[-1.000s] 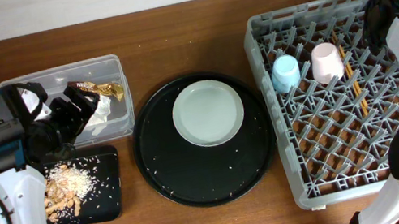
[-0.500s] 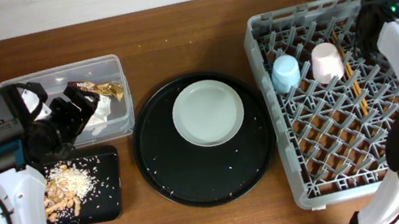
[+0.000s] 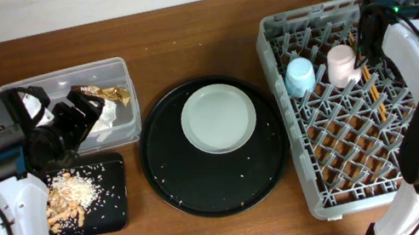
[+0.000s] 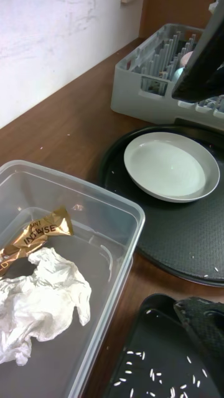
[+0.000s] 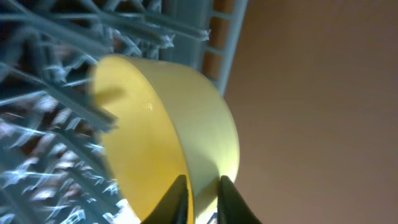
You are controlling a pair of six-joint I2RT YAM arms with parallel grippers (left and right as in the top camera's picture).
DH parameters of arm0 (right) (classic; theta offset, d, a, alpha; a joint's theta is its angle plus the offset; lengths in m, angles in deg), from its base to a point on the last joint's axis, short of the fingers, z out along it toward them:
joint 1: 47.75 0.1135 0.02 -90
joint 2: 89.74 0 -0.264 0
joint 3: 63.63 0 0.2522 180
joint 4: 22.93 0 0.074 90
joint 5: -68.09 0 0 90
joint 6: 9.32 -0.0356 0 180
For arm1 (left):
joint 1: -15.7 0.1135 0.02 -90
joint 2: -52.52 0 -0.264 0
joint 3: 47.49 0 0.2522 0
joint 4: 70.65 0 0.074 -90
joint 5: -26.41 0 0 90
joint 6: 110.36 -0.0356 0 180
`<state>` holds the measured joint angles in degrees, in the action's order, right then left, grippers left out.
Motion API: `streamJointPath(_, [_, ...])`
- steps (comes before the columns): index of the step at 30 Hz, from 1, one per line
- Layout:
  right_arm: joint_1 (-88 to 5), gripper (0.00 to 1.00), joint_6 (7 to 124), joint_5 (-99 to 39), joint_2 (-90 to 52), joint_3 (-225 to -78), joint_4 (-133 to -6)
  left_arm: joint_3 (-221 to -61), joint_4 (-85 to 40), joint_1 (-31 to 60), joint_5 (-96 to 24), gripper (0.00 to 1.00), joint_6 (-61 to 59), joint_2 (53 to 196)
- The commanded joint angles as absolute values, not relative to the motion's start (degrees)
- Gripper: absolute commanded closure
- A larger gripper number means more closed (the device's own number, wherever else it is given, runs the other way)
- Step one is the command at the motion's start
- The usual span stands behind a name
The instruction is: Sort waste into correct bins and load items into the dishwasher rack
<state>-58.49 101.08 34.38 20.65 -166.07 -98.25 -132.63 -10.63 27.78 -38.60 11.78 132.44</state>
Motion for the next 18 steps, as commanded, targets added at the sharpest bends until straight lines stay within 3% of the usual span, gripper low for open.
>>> streamJointPath(1, [-57.5,0.75,99.4,13.2,21.4,-165.3,-99.4,-132.6,-10.7,27.9,-38.6,0.01,11.7,131.9])
streamJointPath(3, [-57.5,0.65,99.4,6.9,21.4,-165.3,-99.9,-132.6,-10.7,27.9,-38.6,0.01,11.7,131.9])
streamJointPath(6, [-57.5,0.43,99.4,-3.9,21.4,-165.3,-100.3,-132.6,-10.7,27.9,-38.6,0.01,11.7,131.9])
streamJointPath(13, [-57.5,0.16,99.4,-23.2,20.9,-165.8,-101.2,-132.6,-10.7,27.9,-38.6,0.01,11.7,131.9])
streamJointPath(18, [-57.5,0.02,97.6,-36.4,18.8,-176.3,-108.6,-132.6,-10.7,27.9,-38.6,0.01,11.7,131.9])
